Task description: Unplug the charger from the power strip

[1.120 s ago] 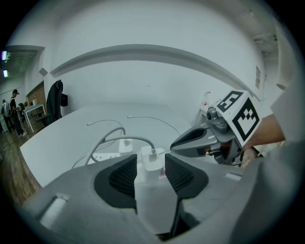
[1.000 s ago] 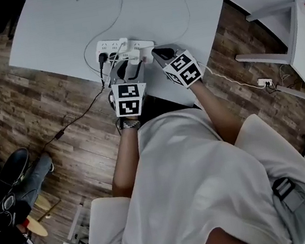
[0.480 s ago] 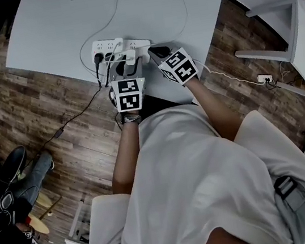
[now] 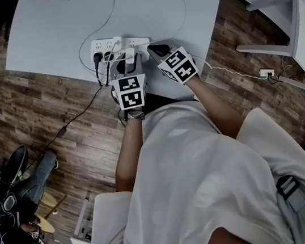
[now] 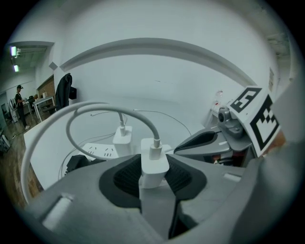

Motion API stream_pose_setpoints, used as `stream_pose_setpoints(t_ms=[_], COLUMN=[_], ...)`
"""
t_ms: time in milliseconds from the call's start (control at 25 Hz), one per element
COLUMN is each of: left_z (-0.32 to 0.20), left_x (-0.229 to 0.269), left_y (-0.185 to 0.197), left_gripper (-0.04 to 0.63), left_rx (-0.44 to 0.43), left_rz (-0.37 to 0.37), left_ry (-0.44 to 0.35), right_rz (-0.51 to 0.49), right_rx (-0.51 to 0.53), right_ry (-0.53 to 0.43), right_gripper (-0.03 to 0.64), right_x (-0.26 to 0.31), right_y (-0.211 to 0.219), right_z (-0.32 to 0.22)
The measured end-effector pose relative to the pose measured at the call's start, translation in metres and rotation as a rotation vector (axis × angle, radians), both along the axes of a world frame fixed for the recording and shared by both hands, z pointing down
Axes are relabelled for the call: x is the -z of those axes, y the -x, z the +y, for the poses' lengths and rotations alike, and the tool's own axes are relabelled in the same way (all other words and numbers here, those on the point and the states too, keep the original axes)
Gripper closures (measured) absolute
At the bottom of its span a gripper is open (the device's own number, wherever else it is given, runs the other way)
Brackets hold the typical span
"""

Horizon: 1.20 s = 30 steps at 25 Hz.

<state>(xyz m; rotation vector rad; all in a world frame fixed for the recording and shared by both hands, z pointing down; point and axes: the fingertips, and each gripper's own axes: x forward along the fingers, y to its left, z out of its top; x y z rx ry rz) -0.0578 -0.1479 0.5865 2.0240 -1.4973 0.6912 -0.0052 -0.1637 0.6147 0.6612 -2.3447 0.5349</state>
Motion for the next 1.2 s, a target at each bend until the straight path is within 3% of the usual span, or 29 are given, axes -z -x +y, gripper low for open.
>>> stream_pose_setpoints(t_ms=[200,480,960,1200], left_z=[0.0006,0.0007,-0.0002,0.0016], left_x=[0.0006,-0.0003,0.0016,0.0001], left_y=[0.0001,-0.0009,0.0016,-0.0009], left_gripper=[0.446,0.446,0.448,0.448], left_rx=[0.031,-0.039,0.018,-0.042], left_rz=[0.053,-0.073,0.069,-0.056], left_ry=[0.001,0.007,0.027,0.019], right_rz=[-0.001,0.001,-0.013,-0.013], right_rx=[-0.005,-0.008,-0.007,-0.009], right_ry=[-0.002,0.001,-0.015,-0.019], right_gripper=[0.614,0.614,0.614,0.614], right_x=[-0.0008,-0.0005,-0.0002,-0.0007], right_y=[-0.0004,0.0011,0.0000,-0.0004], right_z=[0.0007,0.0002,0.0006,0.0019])
